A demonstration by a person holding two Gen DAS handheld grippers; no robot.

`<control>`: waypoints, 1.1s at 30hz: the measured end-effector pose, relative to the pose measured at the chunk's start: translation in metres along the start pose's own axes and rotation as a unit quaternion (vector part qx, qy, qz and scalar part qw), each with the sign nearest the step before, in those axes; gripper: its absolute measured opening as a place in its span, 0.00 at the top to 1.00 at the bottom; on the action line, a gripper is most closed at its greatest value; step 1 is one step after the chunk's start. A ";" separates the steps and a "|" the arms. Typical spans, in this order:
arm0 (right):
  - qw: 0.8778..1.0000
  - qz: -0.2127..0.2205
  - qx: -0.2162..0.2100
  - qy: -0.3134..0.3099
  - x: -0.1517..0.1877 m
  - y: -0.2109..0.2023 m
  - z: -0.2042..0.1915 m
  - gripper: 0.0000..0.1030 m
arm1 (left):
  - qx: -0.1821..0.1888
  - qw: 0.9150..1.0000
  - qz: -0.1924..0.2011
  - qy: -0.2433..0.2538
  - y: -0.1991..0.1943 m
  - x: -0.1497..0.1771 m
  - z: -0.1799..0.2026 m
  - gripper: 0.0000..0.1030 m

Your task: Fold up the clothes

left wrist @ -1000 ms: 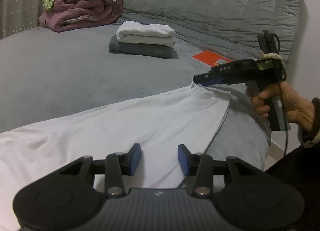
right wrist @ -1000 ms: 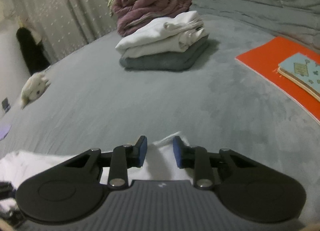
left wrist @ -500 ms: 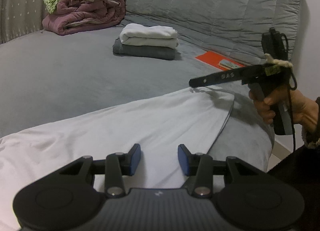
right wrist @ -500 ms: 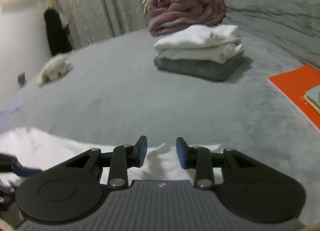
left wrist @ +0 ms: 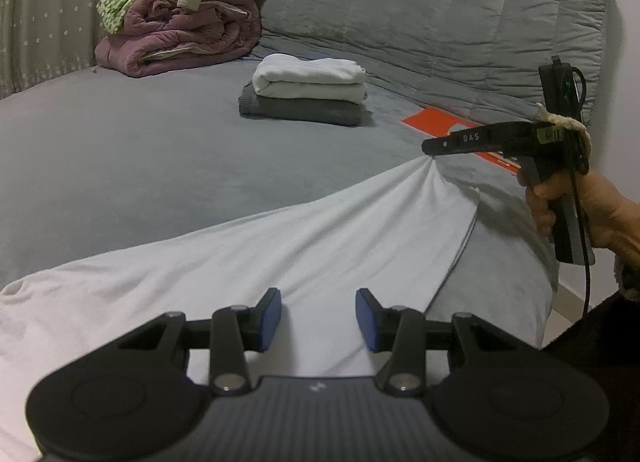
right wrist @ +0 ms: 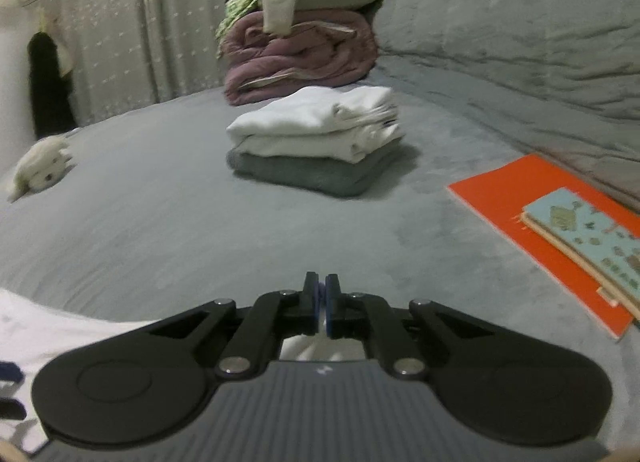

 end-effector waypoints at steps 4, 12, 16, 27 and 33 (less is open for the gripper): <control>1.000 -0.007 0.010 -0.009 0.002 0.007 -0.002 0.97 | -0.007 1.000 0.002 -0.001 -0.004 0.000 -0.003 0.59; 0.998 -0.031 0.027 -0.037 0.012 0.017 -0.009 0.86 | -0.022 1.000 0.005 -0.002 -0.011 0.000 -0.010 0.59; 0.999 -0.018 0.019 -0.024 0.002 0.012 -0.016 0.78 | -0.040 0.999 0.008 -0.009 -0.019 0.000 -0.019 0.59; 0.996 -0.025 -0.084 0.026 -0.015 0.012 -0.085 0.66 | -0.094 0.995 0.016 -0.021 -0.071 0.006 -0.056 0.58; 0.985 -0.049 -0.164 0.012 -0.008 0.012 -0.141 0.62 | -0.155 0.986 0.029 -0.062 -0.124 0.018 -0.094 0.58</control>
Point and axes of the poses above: each gripper's, at about its wrist camera, not at the fingertips, and y roughly the way its jaws point, z to its right, x to its underside, the point moved 2 cm from there along y, roughly the way its jaws point, and after that the axes turned 14 degrees about z, right-handed, at the moved point
